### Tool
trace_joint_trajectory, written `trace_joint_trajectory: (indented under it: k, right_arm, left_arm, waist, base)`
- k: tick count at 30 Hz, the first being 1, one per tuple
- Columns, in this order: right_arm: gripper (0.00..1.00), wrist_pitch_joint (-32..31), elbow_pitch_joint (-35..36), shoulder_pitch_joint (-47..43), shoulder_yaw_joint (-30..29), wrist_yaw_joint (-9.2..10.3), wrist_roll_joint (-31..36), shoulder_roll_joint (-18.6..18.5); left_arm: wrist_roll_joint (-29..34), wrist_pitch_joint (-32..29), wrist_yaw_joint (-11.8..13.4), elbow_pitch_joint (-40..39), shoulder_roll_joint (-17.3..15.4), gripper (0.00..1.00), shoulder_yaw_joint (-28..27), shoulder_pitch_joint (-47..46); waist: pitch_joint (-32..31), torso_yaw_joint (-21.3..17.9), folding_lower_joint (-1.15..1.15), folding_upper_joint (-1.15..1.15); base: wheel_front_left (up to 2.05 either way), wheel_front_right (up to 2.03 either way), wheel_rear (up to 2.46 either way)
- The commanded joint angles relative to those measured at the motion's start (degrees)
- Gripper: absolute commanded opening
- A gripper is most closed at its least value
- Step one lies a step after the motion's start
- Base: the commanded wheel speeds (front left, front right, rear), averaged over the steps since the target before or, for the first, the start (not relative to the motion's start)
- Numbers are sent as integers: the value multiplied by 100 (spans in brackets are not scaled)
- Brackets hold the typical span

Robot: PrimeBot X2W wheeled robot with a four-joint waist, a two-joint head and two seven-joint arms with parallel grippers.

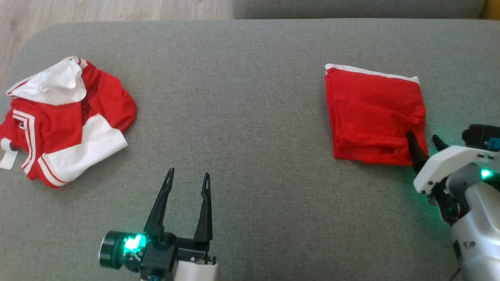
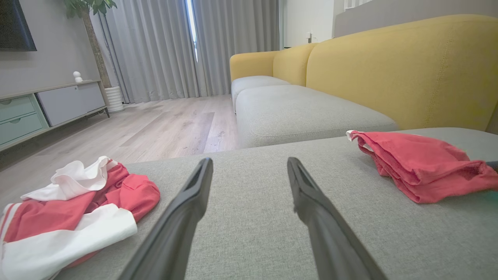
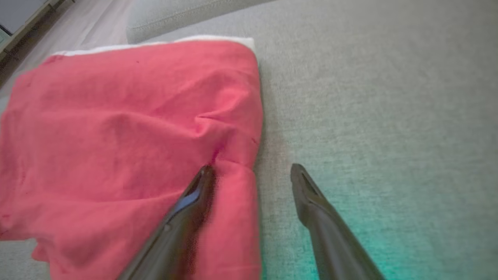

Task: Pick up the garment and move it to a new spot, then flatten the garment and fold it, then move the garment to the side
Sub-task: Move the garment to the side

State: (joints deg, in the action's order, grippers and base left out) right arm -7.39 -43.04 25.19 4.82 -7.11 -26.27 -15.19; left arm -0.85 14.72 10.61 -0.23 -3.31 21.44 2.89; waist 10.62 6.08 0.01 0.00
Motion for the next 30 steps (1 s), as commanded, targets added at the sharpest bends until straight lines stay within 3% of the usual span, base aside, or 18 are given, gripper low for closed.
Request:
trace_joint_trajectory:
  k: [1, 2, 3, 14, 16, 17, 24, 30]
  right_arm:
    - [93, -79, 23, 219, 214, -37, -191, -81]
    - [28, -109, -40, 262, 282, -37, -296, -92]
    - [0, -102, -76, 299, 351, -37, -383, -118]
    - [0, 320, -110, 703, 796, -37, -560, -864]
    - [0, 380, -110, 855, 831, -37, -563, -1226]
    - [0, 380, -110, 855, 831, -37, -563, -1226]
    - [0, 684, -362, 1270, 814, -37, -415, -2224]
    - [0, 943, -717, 1673, 706, -37, -154, -2684]
  left_arm:
    - [43, 28, 35, -218, 39, 100, -118, -230]
    - [41, 28, 41, -230, 39, 100, -110, -247]
    - [38, 28, 46, -236, 39, 100, -106, -257]
    - [237, 28, 333, -823, -38, 100, -137, -421]
    - [279, 28, 411, -911, -73, 100, -88, -528]
    - [279, 28, 411, -911, -73, 100, -88, -528]
    - [372, 28, 524, -1087, -270, 100, 123, -994]
    - [391, 28, 598, -1085, -466, 100, 275, -1298]
  waist:
    - [64, 36, -1, 0]
    - [90, 43, -1, 0]
    - [111, 43, -1, 0]
    - [585, -577, -1, 0]
    - [832, -830, -1, 0]
    - [832, -830, -1, 0]
    - [1516, -1177, -1, 0]
    - [1809, -1184, -1, 0]
  base:
    - [0, 0, 0]
    - [0, 0, 0]
    - [0, 0, 0]
    - [0, 0, 0]
    - [0, 0, 0]
    - [0, 0, 0]
    - [0, 0, 0]
    - [0, 0, 0]
